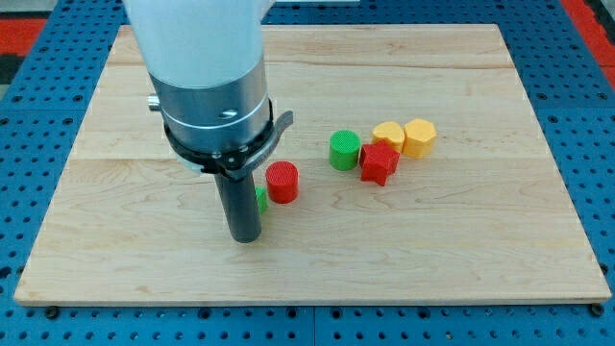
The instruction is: Push the red circle towards the green circle
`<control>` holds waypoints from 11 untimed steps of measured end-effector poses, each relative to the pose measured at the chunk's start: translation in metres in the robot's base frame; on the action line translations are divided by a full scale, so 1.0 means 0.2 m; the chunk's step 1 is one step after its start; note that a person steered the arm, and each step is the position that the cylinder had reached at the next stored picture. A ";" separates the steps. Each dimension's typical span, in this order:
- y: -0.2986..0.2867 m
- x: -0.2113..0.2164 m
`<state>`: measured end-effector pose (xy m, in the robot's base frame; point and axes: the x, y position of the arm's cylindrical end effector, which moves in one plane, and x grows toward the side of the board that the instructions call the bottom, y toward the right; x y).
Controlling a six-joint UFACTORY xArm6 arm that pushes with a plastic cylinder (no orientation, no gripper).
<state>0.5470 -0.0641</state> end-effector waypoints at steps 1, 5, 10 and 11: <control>0.32 0.01; 0.00 -0.11; 0.29 -0.14; 0.24 0.13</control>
